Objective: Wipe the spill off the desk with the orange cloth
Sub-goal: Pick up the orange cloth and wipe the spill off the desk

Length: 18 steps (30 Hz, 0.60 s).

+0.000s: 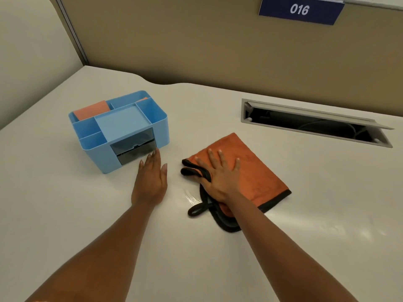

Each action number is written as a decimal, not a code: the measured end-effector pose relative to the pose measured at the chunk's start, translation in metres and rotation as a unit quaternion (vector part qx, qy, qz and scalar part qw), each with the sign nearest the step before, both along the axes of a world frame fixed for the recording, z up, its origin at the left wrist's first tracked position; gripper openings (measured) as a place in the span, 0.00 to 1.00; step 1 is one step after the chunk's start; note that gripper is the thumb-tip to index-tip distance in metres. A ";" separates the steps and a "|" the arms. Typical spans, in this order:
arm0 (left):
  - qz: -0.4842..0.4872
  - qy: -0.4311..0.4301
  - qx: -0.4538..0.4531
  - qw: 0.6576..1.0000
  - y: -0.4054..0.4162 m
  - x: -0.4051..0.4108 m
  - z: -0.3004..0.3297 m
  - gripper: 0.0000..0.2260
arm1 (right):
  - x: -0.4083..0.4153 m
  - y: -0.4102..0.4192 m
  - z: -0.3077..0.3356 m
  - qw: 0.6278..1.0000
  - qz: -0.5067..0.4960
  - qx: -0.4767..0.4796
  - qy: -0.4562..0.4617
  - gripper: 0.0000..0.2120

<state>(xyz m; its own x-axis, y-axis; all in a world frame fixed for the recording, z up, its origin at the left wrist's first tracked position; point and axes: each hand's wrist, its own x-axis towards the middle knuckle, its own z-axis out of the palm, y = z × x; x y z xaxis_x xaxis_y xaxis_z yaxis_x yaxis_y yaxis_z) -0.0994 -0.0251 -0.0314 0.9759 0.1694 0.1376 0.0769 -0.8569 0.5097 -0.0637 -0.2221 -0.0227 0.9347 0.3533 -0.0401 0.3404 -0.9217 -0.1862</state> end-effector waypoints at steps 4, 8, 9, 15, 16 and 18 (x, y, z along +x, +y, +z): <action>-0.005 -0.013 -0.034 0.999 0.001 -0.002 0.002 0.22 | -0.025 0.027 -0.001 0.995 0.103 -0.006 -0.009 0.27; 0.009 -0.016 -0.072 0.997 0.001 -0.004 0.007 0.22 | -0.050 0.015 0.004 0.984 0.178 -0.017 -0.015 0.27; 0.009 -0.015 -0.074 0.997 0.001 -0.005 0.008 0.22 | -0.056 0.008 0.005 0.980 0.196 -0.018 -0.013 0.27; 0.017 0.004 -0.064 0.998 0.001 -0.008 0.005 0.22 | -0.081 -0.055 0.011 0.981 0.192 -0.013 0.001 0.27; 0.014 0.005 -0.064 0.998 0.002 -0.008 0.005 0.22 | -0.082 -0.068 0.011 0.984 0.175 -0.016 0.001 0.27; 0.013 0.008 -0.066 0.998 0.002 -0.008 0.005 0.22 | -0.080 -0.094 0.011 0.992 0.126 -0.025 0.002 0.29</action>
